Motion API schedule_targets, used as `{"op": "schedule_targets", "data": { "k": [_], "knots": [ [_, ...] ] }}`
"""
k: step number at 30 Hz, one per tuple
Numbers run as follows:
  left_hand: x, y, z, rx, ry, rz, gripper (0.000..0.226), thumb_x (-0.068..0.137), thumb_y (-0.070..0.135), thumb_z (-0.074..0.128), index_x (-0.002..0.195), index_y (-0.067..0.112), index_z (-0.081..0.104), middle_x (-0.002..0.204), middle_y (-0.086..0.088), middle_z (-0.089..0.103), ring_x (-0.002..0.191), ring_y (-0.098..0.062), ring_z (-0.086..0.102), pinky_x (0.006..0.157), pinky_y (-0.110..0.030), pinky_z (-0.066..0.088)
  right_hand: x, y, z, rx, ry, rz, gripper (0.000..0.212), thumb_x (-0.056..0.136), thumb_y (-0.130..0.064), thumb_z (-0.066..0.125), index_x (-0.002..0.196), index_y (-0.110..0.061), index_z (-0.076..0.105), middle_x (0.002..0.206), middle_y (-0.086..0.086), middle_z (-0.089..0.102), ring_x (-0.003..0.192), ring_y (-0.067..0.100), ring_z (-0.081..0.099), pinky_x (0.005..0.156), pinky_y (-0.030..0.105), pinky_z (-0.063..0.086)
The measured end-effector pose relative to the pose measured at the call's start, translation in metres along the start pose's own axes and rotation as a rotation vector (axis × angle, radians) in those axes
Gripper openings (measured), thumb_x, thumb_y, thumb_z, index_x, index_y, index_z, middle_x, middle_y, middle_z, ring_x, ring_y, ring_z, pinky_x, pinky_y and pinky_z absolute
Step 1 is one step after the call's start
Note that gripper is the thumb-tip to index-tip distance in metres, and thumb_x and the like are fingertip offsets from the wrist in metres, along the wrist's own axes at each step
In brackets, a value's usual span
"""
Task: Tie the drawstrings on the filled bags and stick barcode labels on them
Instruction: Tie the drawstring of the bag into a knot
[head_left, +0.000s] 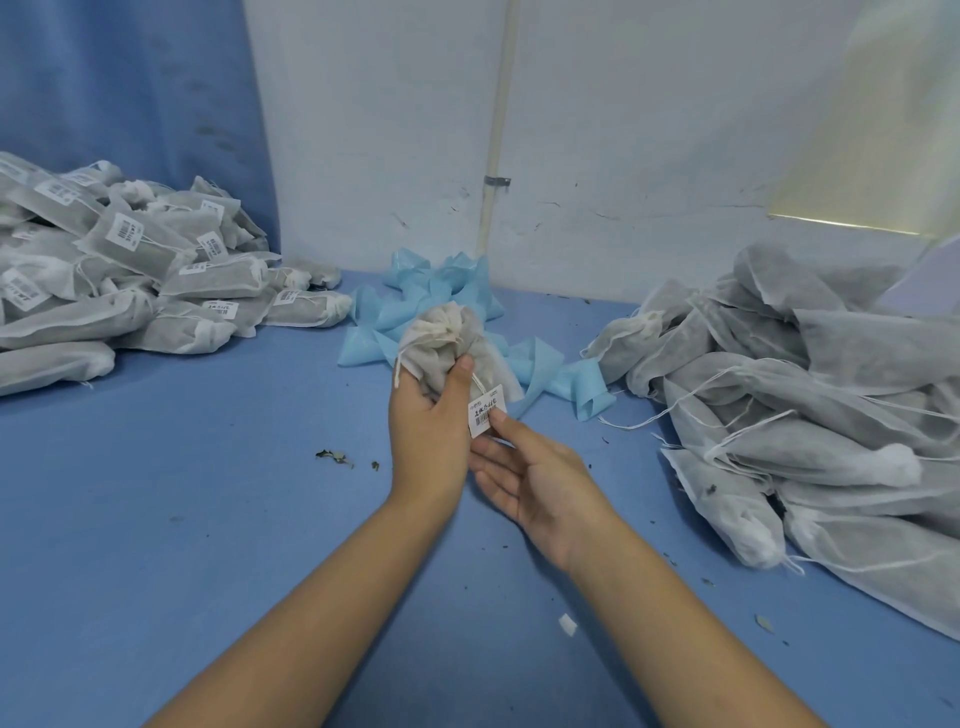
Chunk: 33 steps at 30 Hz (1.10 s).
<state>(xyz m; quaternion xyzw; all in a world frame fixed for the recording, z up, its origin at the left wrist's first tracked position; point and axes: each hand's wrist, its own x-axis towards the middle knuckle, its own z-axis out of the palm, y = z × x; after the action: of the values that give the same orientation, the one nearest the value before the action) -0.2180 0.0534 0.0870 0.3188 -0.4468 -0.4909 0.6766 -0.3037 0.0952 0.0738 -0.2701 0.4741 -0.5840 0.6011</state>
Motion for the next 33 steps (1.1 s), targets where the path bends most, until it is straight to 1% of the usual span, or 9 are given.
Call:
{"op": "schedule_targets", "data": {
  "k": [5, 9, 12, 15, 18, 22, 25, 29, 33],
  "knots": [
    [0.005, -0.002, -0.003, 0.029, 0.009, -0.051, 0.011, 0.090, 0.013, 0.063, 0.101, 0.013, 0.062, 0.085, 0.004, 0.068, 0.069, 0.000, 0.065, 0.063, -0.014, 0.050, 0.001, 0.001, 0.001, -0.062, 0.075, -0.060, 0.021, 0.086, -0.032, 0.068, 0.096, -0.013, 0.068, 0.085, 0.000, 0.076, 0.080, 0.012, 0.072, 0.068, 0.021, 0.057],
    [0.009, -0.002, -0.005, 0.112, -0.006, -0.163, 0.017, 0.087, 0.018, 0.068, 0.101, 0.009, 0.066, 0.084, -0.001, 0.070, 0.066, -0.005, 0.065, 0.056, -0.015, 0.050, 0.004, 0.000, -0.005, -0.077, 0.121, -0.166, 0.021, 0.085, -0.019, 0.070, 0.104, -0.014, 0.064, 0.084, -0.005, 0.072, 0.076, 0.005, 0.067, 0.076, 0.022, 0.056],
    [0.009, 0.001, -0.006, 0.164, -0.150, -0.203, 0.010, 0.086, 0.018, 0.069, 0.095, 0.016, 0.067, 0.084, 0.002, 0.072, 0.070, -0.006, 0.067, 0.059, -0.014, 0.050, 0.004, -0.003, -0.009, -0.067, 0.046, -0.221, 0.019, 0.087, -0.008, 0.064, 0.105, -0.013, 0.065, 0.085, 0.000, 0.070, 0.075, 0.006, 0.066, 0.076, 0.023, 0.054],
    [0.009, 0.007, -0.004, 0.112, -0.279, -0.217, 0.021, 0.082, 0.021, 0.072, 0.101, 0.015, 0.066, 0.083, 0.004, 0.074, 0.072, -0.005, 0.069, 0.058, -0.013, 0.049, 0.004, -0.007, -0.010, 0.064, 0.027, -0.258, 0.015, 0.086, -0.004, 0.063, 0.097, -0.013, 0.067, 0.085, 0.001, 0.070, 0.077, 0.010, 0.067, 0.071, 0.022, 0.055],
    [0.009, 0.007, -0.003, 0.090, -0.339, -0.233, 0.029, 0.079, 0.022, 0.075, 0.104, 0.015, 0.065, 0.087, 0.003, 0.075, 0.078, -0.008, 0.071, 0.063, -0.014, 0.051, 0.003, -0.011, -0.010, 0.182, 0.016, -0.325, 0.015, 0.087, -0.006, 0.063, 0.101, -0.011, 0.064, 0.084, -0.001, 0.071, 0.076, 0.009, 0.068, 0.068, 0.020, 0.054],
    [0.007, 0.000, -0.006, 0.065, -0.433, -0.279, 0.026, 0.072, 0.030, 0.077, 0.093, 0.016, 0.072, 0.091, 0.000, 0.075, 0.089, -0.014, 0.071, 0.081, -0.023, 0.055, 0.002, -0.010, -0.008, 0.207, 0.050, -0.372, 0.029, 0.087, -0.011, 0.065, 0.115, -0.005, 0.062, 0.095, 0.001, 0.072, 0.082, 0.009, 0.067, 0.075, 0.018, 0.054],
    [0.007, -0.003, -0.007, -0.048, -0.438, -0.335, 0.039, 0.065, 0.039, 0.075, 0.092, 0.013, 0.073, 0.095, -0.004, 0.075, 0.092, -0.016, 0.071, 0.075, -0.020, 0.055, 0.002, -0.010, -0.008, 0.226, 0.070, -0.362, 0.024, 0.086, -0.017, 0.066, 0.110, -0.012, 0.064, 0.098, 0.000, 0.071, 0.085, 0.009, 0.065, 0.075, 0.018, 0.051],
    [0.009, -0.004, -0.008, -0.045, -0.407, -0.373, 0.035, 0.060, 0.045, 0.075, 0.081, 0.017, 0.076, 0.092, -0.004, 0.075, 0.089, -0.013, 0.071, 0.072, -0.020, 0.056, 0.002, -0.011, -0.008, 0.257, 0.087, -0.362, 0.016, 0.081, -0.020, 0.069, 0.095, -0.015, 0.065, 0.084, -0.003, 0.070, 0.071, 0.005, 0.063, 0.066, 0.016, 0.051],
    [0.011, -0.006, -0.009, -0.082, -0.405, -0.421, 0.035, 0.060, 0.039, 0.075, 0.083, 0.014, 0.073, 0.091, -0.004, 0.075, 0.087, -0.012, 0.070, 0.072, -0.021, 0.056, 0.002, -0.012, -0.008, 0.248, 0.082, -0.365, 0.021, 0.074, -0.020, 0.071, 0.094, -0.014, 0.065, 0.082, -0.004, 0.069, 0.067, 0.004, 0.060, 0.061, 0.014, 0.049]
  ]
}}
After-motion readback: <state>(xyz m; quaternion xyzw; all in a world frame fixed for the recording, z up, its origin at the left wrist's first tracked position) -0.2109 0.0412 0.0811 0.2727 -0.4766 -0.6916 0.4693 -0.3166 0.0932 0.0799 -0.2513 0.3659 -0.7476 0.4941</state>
